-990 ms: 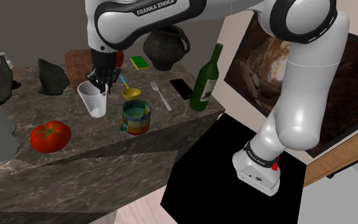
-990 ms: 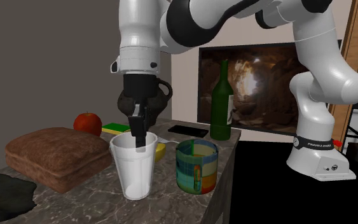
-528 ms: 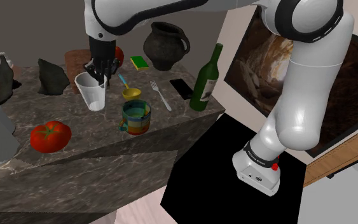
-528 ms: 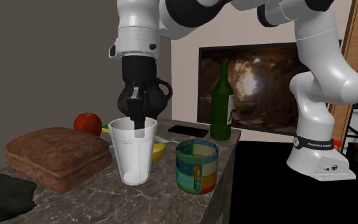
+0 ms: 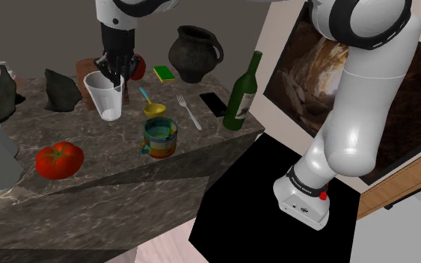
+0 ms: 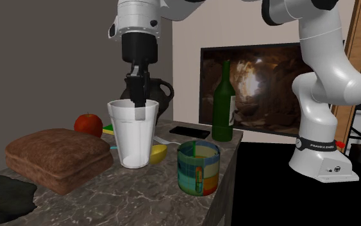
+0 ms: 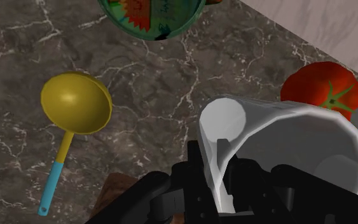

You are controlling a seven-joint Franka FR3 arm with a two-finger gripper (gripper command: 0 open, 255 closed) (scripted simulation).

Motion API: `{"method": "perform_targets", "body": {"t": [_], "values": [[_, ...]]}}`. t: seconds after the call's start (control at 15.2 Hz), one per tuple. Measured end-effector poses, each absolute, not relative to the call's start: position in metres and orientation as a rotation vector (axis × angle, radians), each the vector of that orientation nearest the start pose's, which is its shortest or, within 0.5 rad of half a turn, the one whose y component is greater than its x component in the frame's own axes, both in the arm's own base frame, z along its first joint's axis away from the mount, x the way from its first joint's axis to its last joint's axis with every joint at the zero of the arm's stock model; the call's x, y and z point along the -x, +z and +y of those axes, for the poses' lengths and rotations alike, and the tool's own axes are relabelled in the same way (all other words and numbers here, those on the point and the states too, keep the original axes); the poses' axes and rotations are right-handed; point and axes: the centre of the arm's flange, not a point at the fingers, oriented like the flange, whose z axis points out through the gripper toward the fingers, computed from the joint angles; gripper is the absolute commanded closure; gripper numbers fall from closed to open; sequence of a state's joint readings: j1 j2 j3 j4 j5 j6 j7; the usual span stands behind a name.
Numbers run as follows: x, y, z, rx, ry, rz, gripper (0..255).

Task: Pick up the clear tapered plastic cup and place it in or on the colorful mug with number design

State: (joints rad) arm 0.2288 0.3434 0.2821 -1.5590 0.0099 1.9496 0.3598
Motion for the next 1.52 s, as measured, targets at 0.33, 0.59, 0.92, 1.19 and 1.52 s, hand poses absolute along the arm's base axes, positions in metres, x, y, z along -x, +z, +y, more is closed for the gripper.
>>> {"method": "perform_targets", "body": {"t": [0.33, 0.59, 0.92, 1.19, 1.52], "values": [[-0.591, 0.488, 0.307, 3.017, -0.017, -0.195, 255], [-0.591, 0.508, 0.307, 3.017, -0.017, -0.195, 255], [-0.587, 0.531, 0.303, 3.017, -0.016, -0.195, 255], [-0.545, 0.544, 0.283, 3.017, -0.016, -0.196, 255], [-0.491, 0.559, 0.256, 3.017, -0.016, -0.196, 255]]}}
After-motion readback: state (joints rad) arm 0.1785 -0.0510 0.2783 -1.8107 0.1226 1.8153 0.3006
